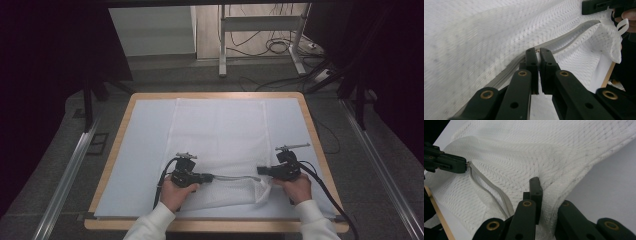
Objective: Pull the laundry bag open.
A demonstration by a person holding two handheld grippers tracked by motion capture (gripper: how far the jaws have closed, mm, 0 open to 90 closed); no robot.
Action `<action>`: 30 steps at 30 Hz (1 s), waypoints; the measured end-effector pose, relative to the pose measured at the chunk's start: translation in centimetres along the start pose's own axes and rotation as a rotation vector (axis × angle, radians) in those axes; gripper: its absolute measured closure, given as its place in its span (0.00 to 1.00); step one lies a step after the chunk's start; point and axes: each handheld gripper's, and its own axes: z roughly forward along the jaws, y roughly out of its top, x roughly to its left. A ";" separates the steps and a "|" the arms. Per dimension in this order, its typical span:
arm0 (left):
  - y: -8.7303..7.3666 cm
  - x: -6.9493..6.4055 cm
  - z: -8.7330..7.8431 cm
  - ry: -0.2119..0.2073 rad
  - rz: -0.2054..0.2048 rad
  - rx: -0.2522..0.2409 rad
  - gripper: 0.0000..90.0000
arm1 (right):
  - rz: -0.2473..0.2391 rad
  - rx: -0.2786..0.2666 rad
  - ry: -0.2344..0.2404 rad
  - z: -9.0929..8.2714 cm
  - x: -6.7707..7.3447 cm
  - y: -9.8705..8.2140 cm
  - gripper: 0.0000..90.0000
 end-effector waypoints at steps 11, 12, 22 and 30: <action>-0.4 0.3 -0.5 0.006 -0.006 -0.006 0.97 | -0.012 0.000 -0.003 0.2 0.2 0.1 0.98; -0.4 0.2 -0.5 0.010 -0.006 -0.005 0.97 | -0.011 0.001 -0.003 0.2 0.2 0.1 0.98; -0.7 0.6 -0.9 0.023 -0.017 -0.008 0.97 | -0.015 0.004 -0.008 0.1 0.3 0.1 0.98; -1.0 1.5 -1.8 0.035 -0.034 -0.016 0.97 | -0.018 -0.001 -0.019 -0.1 0.2 0.2 0.98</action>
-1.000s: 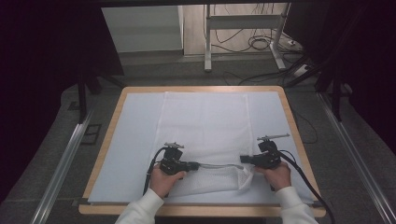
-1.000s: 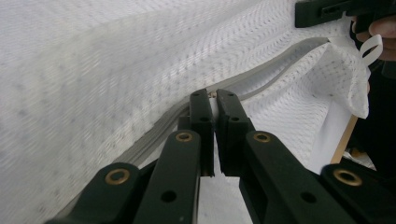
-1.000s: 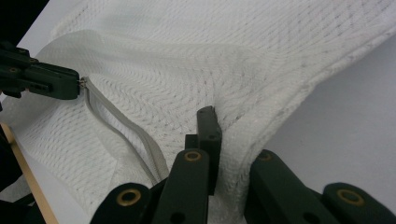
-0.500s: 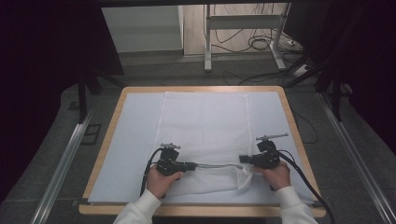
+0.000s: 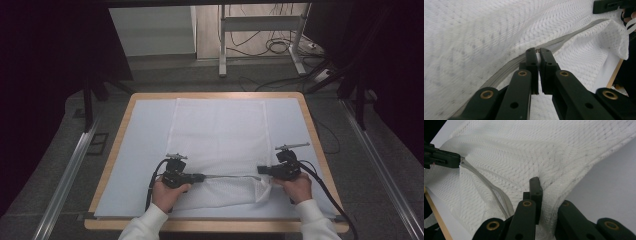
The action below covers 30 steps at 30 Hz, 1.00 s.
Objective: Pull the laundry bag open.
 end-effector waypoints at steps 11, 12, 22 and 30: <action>-0.6 0.8 -1.0 0.016 -0.015 -0.006 0.97 | 0.002 0.002 0.003 0.0 0.0 0.0 0.98; -0.6 0.8 -1.1 0.014 -0.011 -0.004 0.96 | 0.002 0.001 0.004 0.0 0.0 0.0 0.98; -1.0 1.5 -1.9 0.020 -0.019 -0.010 0.97 | 0.000 0.005 0.004 0.1 0.0 0.0 0.98; -1.2 1.9 -2.3 0.019 -0.025 -0.012 0.96 | -0.002 0.011 0.001 0.2 -0.1 -0.1 0.98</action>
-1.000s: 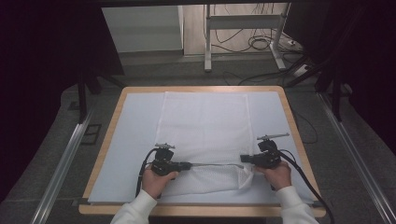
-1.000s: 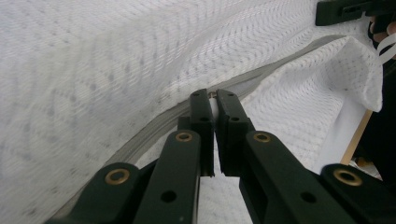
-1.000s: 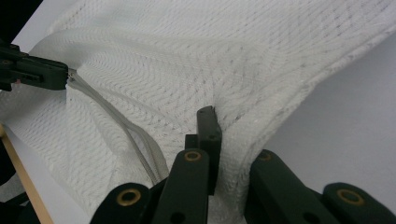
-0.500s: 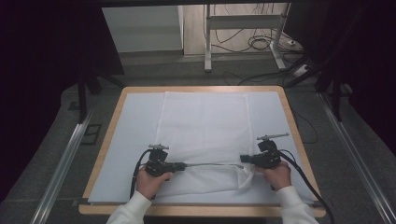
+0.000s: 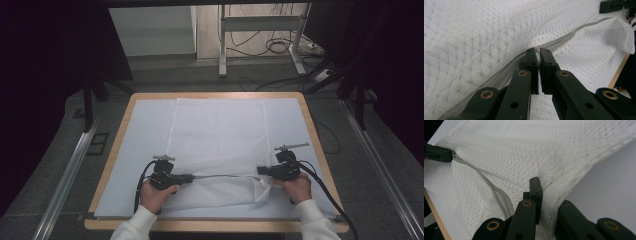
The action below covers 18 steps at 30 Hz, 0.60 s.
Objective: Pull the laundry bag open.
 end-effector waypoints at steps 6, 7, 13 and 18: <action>0.0 0.1 -0.2 0.000 0.000 -0.002 0.97 | 0.001 -0.004 0.001 0.0 0.0 0.0 0.98; 0.0 0.1 -0.2 0.000 0.000 -0.001 0.97 | 0.001 -0.003 0.001 0.0 0.0 0.0 0.98; -0.2 0.4 -0.7 0.001 -0.007 -0.003 0.97 | 0.001 -0.004 0.002 0.0 0.0 0.0 0.98; -0.3 0.9 -1.3 0.005 -0.016 -0.009 0.96 | 0.001 -0.005 0.002 0.0 0.0 0.0 0.98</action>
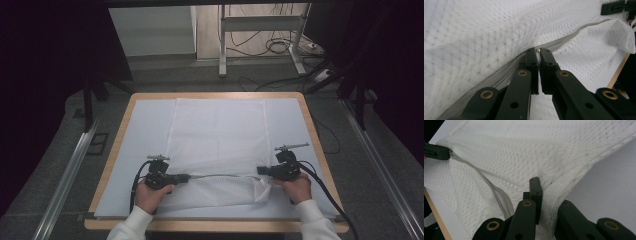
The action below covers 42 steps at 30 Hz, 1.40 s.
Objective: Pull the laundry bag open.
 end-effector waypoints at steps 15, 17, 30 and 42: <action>-0.9 1.5 -2.5 0.020 -0.014 -0.024 0.96 | -0.001 0.001 -0.005 0.0 0.1 0.0 0.98; -1.1 1.6 -2.8 0.023 -0.015 -0.028 0.96 | -0.001 0.003 -0.004 0.0 0.0 0.0 0.98; -1.9 3.1 -4.9 0.047 -0.037 -0.058 0.96 | -0.002 0.001 -0.005 0.0 0.0 -0.1 0.98; -2.9 4.3 -6.1 0.040 -0.066 -0.061 0.96 | -0.008 0.000 -0.004 0.0 0.0 -0.1 0.98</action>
